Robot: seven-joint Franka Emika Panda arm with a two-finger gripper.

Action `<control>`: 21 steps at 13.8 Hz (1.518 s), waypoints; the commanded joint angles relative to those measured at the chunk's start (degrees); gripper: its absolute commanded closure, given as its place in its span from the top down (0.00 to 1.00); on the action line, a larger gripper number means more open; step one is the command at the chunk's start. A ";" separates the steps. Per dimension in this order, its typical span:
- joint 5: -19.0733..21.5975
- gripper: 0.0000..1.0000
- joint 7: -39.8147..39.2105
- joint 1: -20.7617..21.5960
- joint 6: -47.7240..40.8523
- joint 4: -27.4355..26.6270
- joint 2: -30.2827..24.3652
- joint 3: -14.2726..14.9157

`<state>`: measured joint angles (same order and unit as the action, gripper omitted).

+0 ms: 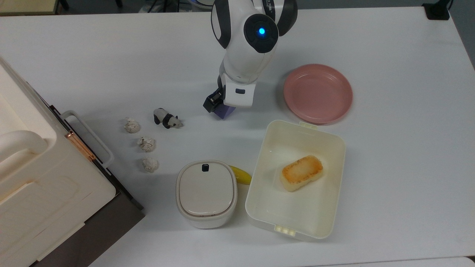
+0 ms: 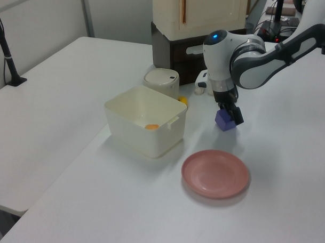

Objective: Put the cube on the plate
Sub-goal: 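Close the gripper on the purple cube and lift it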

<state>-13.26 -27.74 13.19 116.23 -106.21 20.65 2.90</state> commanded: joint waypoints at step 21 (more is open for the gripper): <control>16.23 0.03 9.28 2.46 -14.80 11.01 -1.75 -2.64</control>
<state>-0.85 -20.85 15.26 105.54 -99.00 20.54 0.31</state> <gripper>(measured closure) 0.317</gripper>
